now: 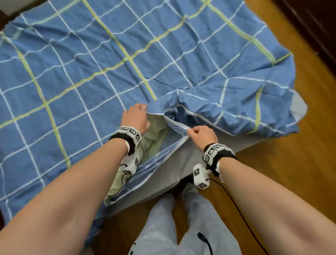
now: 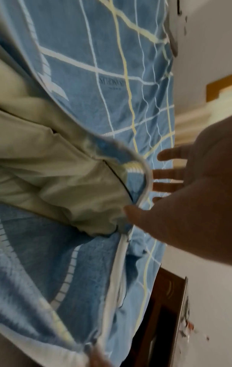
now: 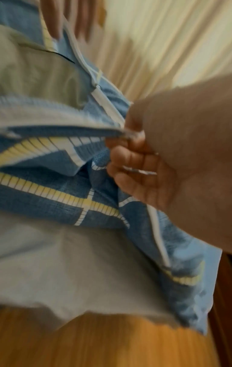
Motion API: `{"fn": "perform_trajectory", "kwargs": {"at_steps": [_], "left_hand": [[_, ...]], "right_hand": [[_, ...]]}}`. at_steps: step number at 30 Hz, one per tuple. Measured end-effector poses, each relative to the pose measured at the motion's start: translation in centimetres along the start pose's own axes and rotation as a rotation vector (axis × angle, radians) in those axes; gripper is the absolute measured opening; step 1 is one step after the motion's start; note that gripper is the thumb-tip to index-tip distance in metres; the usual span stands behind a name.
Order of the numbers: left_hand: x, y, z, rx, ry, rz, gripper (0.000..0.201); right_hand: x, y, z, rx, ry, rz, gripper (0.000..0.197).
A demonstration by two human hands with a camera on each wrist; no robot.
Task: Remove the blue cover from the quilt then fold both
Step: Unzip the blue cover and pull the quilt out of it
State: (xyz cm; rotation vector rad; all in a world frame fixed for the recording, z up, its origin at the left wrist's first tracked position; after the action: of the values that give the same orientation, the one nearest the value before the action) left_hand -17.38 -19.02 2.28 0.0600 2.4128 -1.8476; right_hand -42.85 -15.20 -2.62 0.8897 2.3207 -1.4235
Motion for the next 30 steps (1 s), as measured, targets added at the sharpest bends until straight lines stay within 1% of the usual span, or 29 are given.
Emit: {"fn": "perform_trajectory", "kwargs": {"at_steps": [1, 2, 3, 4, 7, 9, 12, 13, 15, 16, 18, 19, 21, 24, 26, 30], "left_hand": [[0.8, 0.3, 0.2, 0.017, 0.1, 0.027, 0.064], [1.7, 0.7, 0.5, 0.029, 0.171, 0.048, 0.07], [2.5, 1.1, 1.0, 0.024, 0.207, 0.064, 0.07], [3.1, 1.5, 1.5, 0.011, 0.219, 0.076, 0.063], [4.3, 2.0, 2.7, -0.034, 0.232, 0.156, 0.023], [4.4, 2.0, 2.9, -0.061, 0.247, 0.172, 0.02], [3.7, 1.8, 2.5, -0.036, 0.194, 0.021, 0.016], [3.5, 1.5, 2.2, -0.02, 0.183, -0.027, 0.017], [3.3, 0.6, 1.6, 0.017, 0.219, -0.063, 0.023], [3.3, 0.1, 1.3, 0.024, 0.258, -0.066, 0.025], [3.4, -0.9, 0.6, 0.03, 0.332, -0.08, 0.027], [3.2, -1.4, 0.4, 0.04, 0.351, -0.09, 0.028], [2.4, -2.3, 0.2, 0.098, 0.364, -0.097, 0.027], [0.5, -2.7, 0.6, 0.169, 0.329, -0.065, 0.021], [-0.2, -2.5, 0.9, 0.161, 0.297, -0.045, 0.017], [0.2, -2.7, 1.2, 0.189, 0.271, -0.059, 0.018]], "right_hand": [[-0.1, -0.3, 0.0, -0.01, -0.064, 0.028, 0.042], [-0.1, -0.6, -0.1, -0.012, -0.114, 0.05, 0.041], [0.0, -0.9, -0.2, -0.011, -0.155, 0.07, 0.04], [0.2, -1.0, -0.3, -0.011, -0.184, 0.083, 0.038], [1.1, -1.2, -0.7, -0.034, -0.211, 0.028, 0.038], [1.3, -1.2, -0.9, -0.062, -0.187, -0.043, 0.042], [0.2, -0.7, -0.7, -0.066, -0.147, -0.132, 0.044], [-0.6, -0.3, -0.5, -0.065, -0.134, -0.118, 0.05], [-3.4, 0.9, 0.1, -0.053, -0.146, -0.061, 0.066], [-5.1, 1.6, 0.3, -0.057, -0.169, -0.077, 0.064], [-8.3, 3.0, 0.6, -0.059, -0.235, -0.193, 0.046], [-9.4, 3.4, 0.7, -0.032, -0.248, -0.23, 0.037], [-10.6, 3.7, 0.9, 0.057, -0.242, -0.245, 0.033], [-9.9, 3.2, 0.7, 0.177, -0.251, -0.308, 0.039], [-8.2, 2.3, 0.7, 0.191, -0.224, -0.364, 0.038], [-3.1, -0.6, 0.3, 0.2, -0.063, -0.4, 0.038]]}}
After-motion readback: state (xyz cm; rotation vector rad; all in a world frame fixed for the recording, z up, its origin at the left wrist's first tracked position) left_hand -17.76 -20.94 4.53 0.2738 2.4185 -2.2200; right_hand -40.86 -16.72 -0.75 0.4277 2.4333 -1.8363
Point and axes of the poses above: each hand's wrist, its own z-axis towards the middle knuckle, its own y-axis out of the palm, x = y × z, the point moved 2 cm from there along z, towards the middle knuckle, and after that the axes turned 7 degrees about x, right-handed, at the moved point
